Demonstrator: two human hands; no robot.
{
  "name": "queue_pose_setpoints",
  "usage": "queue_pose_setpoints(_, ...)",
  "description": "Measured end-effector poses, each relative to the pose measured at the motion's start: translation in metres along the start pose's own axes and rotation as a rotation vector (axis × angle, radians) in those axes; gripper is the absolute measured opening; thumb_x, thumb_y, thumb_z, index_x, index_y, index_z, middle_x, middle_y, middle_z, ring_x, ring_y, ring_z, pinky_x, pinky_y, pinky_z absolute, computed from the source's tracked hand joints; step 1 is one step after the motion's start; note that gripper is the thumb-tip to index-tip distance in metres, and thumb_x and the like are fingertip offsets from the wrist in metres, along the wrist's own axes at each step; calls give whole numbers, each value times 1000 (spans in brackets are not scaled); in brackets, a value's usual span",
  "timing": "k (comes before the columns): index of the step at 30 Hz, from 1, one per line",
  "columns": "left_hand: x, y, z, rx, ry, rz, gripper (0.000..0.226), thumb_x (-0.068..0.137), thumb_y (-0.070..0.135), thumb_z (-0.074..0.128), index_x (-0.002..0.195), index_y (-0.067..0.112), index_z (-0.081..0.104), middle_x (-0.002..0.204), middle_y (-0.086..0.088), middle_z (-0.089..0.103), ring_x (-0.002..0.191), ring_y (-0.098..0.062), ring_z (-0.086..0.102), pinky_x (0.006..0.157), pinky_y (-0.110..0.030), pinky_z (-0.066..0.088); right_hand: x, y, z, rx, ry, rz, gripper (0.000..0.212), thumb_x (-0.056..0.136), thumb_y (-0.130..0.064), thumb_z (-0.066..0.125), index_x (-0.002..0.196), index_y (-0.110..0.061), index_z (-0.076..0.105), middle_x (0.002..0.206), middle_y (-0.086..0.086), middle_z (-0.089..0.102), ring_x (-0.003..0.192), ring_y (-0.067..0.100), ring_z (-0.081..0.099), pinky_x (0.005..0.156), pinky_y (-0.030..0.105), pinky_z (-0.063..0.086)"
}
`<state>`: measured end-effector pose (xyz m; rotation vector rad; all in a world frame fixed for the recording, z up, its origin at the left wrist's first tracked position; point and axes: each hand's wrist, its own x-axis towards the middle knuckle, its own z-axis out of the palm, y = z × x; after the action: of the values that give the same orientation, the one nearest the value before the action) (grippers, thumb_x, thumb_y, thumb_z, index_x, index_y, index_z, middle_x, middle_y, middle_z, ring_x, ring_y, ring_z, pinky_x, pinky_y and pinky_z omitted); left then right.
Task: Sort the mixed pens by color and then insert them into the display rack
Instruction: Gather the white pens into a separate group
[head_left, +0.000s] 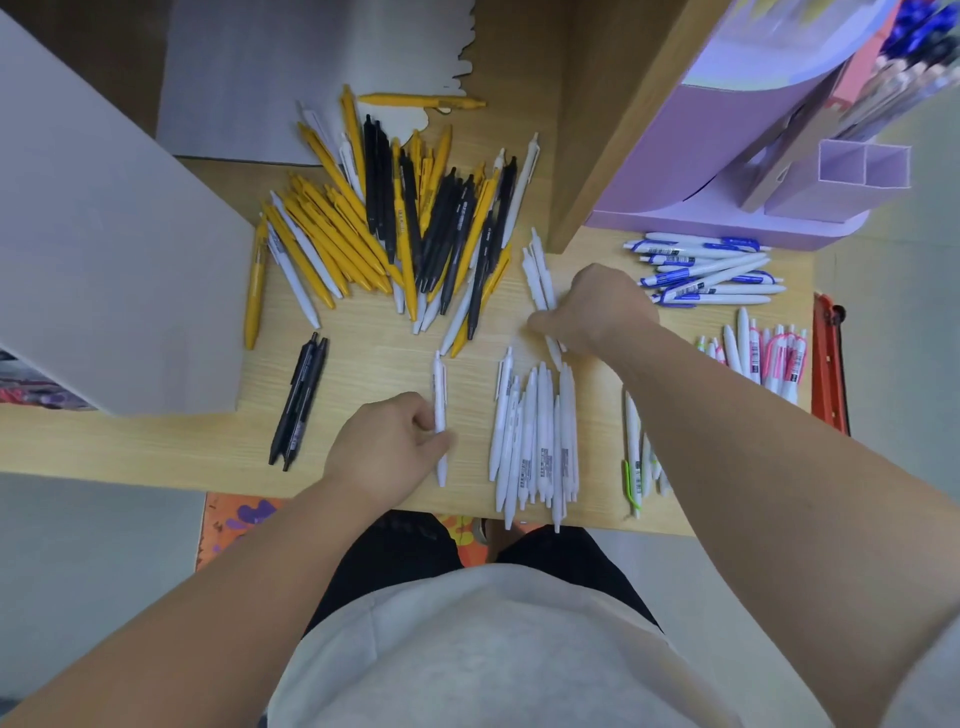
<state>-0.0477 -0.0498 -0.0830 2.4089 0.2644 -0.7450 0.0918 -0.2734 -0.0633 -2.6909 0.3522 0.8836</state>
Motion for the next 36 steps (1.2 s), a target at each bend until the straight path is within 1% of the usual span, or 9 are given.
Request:
queue_pose_setpoints(3,1,10,10,-3,1,29,18,90,38,69,80,24,64,66,9,62,65,-9,58,60,-28,47,-4,15,-1,-76,-21,4,39,71,-51,72,79,-17,57,69,0,61,62,18,57,52,26,39)
queue_pose_setpoints(6,1,23,18,-15,-22,60,11,89,33,71,88,24,64,72,15,61,72,-6,59,61,-24,44,-8,23,1,-137,20,-26,43,69,-56,74,78,-18,56,70,0,62,64,19,57,55,28,43)
queue_pose_setpoints(13,4,42,29,22,23,43,16,91,38,66,91,21,67,78,9,67,77,-12,63,71,-32,53,-10,21,11,-122,30,-150,39,78,-51,72,89,-17,56,75,-1,54,61,15,50,53,28,38)
queue_pose_setpoints(18,1,39,30,3,26,43,17,89,38,67,93,22,65,80,10,67,79,-12,64,72,-34,54,-11,17,9,-122,39,-180,30,85,-43,63,88,-16,50,74,-1,48,61,16,46,50,27,33)
queue_pose_setpoints(21,0,36,31,-35,14,44,20,88,38,69,99,21,66,79,11,64,81,-12,63,71,-31,51,-13,18,4,-22,31,-191,26,88,-37,60,79,-15,48,72,0,48,60,16,46,48,27,29)
queue_pose_setpoints(26,-4,33,30,-134,32,21,19,88,36,71,100,23,65,74,10,60,74,-6,59,62,-17,38,-50,32,-2,63,-28,-239,37,88,-38,61,63,-17,43,65,2,47,58,14,44,48,28,26)
queue_pose_setpoints(29,-6,34,29,-228,37,-24,16,91,38,66,95,23,66,74,7,63,73,-9,61,63,-20,40,-81,32,9,177,-156,-249,36,87,-35,64,61,-18,47,65,3,53,62,19,52,50,28,33)
queue_pose_setpoints(33,-5,40,28,-366,52,-79,21,94,44,58,94,25,67,83,1,67,79,-19,66,73,-34,53,-100,22,37,269,-307,-234,30,87,-30,66,70,-8,56,71,17,65,67,30,64,59,35,49)
queue_pose_setpoints(36,-1,46,30,-304,79,-81,21,92,43,63,99,24,66,82,5,66,80,-15,64,70,-29,48,-102,18,48,275,-303,-247,33,87,-31,68,67,-7,59,73,20,71,71,31,69,69,42,57)
